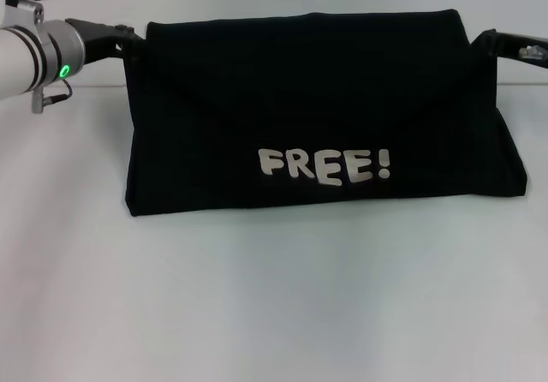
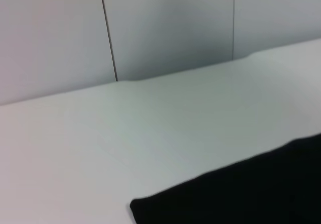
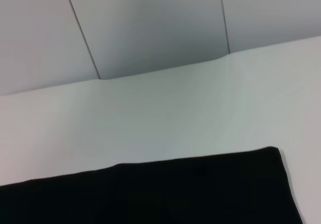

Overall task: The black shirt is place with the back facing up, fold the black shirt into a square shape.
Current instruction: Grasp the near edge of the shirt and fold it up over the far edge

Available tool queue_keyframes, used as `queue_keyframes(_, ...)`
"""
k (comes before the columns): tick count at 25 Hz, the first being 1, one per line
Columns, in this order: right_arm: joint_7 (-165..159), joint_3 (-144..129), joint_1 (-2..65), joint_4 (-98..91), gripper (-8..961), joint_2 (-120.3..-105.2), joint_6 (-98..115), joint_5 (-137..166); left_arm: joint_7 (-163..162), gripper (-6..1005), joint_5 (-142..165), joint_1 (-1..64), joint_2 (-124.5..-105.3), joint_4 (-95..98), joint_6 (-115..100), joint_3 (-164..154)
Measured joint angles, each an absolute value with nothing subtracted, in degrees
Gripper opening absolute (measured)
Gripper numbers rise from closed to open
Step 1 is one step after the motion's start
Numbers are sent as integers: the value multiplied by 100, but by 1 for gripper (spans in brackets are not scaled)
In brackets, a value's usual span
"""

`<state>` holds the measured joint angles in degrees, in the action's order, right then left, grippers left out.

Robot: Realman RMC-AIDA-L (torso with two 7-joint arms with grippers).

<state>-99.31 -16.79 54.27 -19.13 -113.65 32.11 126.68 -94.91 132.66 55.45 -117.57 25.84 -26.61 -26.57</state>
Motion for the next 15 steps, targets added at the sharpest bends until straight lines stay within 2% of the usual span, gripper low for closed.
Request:
queue_keyframes(9,-9882,-1695,5543,-1728,35,-11406,2806,12652,-9184,82,12742,5519,-11760,2374,-2632,-2662)
queue_keyframes(15,-9837,-1696,5494,-1647,35,-11551,2532,12599,-8632,104,12037,5507,-11791,1976,-2639,-2659)
